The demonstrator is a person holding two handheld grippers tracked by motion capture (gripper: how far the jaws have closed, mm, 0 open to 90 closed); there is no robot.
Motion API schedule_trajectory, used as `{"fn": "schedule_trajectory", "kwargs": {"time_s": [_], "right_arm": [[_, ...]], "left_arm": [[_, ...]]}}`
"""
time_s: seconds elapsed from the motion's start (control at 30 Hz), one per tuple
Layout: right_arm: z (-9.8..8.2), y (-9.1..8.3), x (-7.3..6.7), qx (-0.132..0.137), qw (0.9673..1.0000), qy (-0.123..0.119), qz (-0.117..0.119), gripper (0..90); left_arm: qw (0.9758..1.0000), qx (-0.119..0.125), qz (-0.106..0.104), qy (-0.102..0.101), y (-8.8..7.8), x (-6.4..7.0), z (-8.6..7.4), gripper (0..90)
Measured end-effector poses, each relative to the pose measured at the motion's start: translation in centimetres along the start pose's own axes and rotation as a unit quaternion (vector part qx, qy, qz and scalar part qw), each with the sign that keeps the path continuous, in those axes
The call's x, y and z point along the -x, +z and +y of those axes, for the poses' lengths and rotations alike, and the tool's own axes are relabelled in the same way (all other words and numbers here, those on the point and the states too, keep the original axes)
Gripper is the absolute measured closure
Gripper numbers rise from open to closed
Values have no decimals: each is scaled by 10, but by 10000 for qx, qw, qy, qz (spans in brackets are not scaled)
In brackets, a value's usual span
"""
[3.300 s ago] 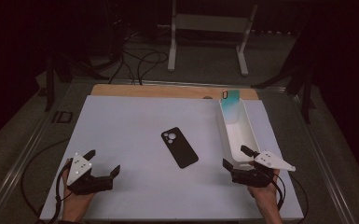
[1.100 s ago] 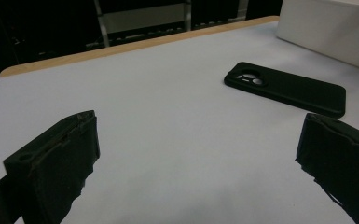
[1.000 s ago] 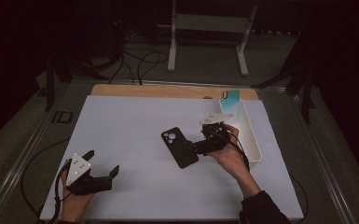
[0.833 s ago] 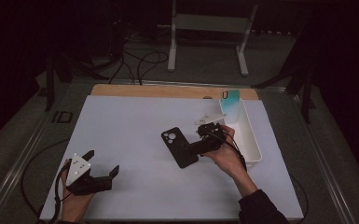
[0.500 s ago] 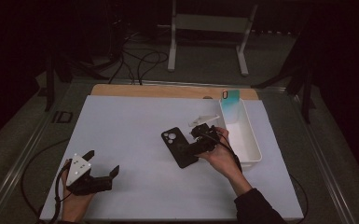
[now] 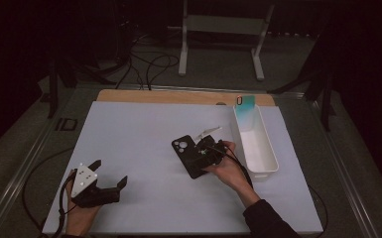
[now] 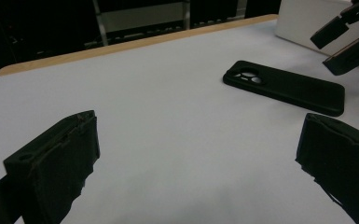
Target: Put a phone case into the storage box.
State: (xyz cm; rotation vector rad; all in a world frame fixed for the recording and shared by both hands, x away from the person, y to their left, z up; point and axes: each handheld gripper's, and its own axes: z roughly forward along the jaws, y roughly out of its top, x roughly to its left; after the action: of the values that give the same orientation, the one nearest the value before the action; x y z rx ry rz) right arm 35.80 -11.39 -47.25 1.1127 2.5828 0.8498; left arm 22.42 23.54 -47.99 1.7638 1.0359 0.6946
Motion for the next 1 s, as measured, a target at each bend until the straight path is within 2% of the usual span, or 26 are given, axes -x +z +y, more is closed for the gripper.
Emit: {"fn": "schedule_trajectory", "kwargs": {"time_s": [0.2, 0.37, 1.0], "right_arm": [[-3, 11, -2, -131, 9999, 35, 39, 73], [-3, 18, -3, -249, 9997, -28, 23, 74], [-9, 33, -7, -567, 9983, 36, -93, 74]], "left_arm": [[10000, -1, 9, -13, 0, 0, 0, 0], [10000, -3, 1, 0, 0, 0, 0, 0], [10000, -12, 3, 1, 0, 0, 0, 0]]}}
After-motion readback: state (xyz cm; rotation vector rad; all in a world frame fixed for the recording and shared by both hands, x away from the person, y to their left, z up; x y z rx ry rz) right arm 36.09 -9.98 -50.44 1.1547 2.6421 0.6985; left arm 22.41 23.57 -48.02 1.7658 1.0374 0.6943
